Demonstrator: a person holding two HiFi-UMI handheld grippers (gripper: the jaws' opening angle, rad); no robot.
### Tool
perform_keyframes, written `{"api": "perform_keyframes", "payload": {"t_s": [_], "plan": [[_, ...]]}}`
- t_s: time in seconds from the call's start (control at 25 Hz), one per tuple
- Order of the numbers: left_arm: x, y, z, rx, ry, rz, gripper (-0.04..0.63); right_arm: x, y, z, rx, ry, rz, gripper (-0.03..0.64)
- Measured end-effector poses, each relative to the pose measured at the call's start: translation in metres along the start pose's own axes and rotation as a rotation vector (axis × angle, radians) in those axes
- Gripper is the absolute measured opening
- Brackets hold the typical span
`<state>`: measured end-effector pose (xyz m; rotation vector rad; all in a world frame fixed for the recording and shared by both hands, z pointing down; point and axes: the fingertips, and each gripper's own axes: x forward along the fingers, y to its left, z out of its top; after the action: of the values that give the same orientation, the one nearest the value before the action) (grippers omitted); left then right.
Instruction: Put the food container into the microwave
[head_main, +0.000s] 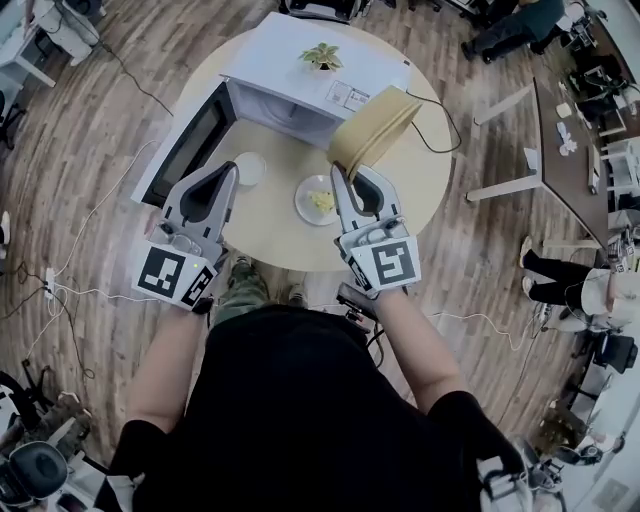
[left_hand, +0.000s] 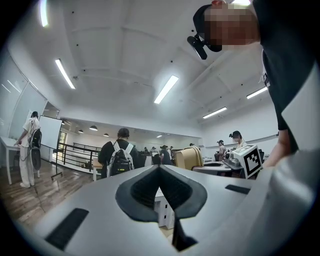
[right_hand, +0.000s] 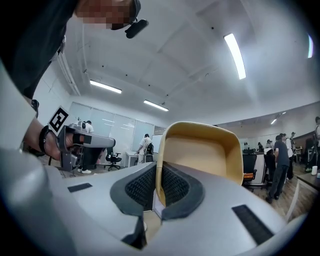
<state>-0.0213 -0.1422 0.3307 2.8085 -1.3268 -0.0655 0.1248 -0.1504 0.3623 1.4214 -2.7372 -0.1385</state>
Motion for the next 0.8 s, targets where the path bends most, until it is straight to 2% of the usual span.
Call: {"api": "perform_keyframes", "payload": {"t_s": [0.44, 0.8], "plan": [[-0.003, 0.031, -0.011, -0.036, 0.012, 0.003, 0.018, 0.066, 0.023, -0.015, -0.085, 0.062, 0.093, 0.032], [0.000, 0.052, -0.033, -0.057, 0.039, 0.013, 0.018, 0.107, 0.041, -0.047, -0.100, 0.179, 0.177, 0.032]]}}
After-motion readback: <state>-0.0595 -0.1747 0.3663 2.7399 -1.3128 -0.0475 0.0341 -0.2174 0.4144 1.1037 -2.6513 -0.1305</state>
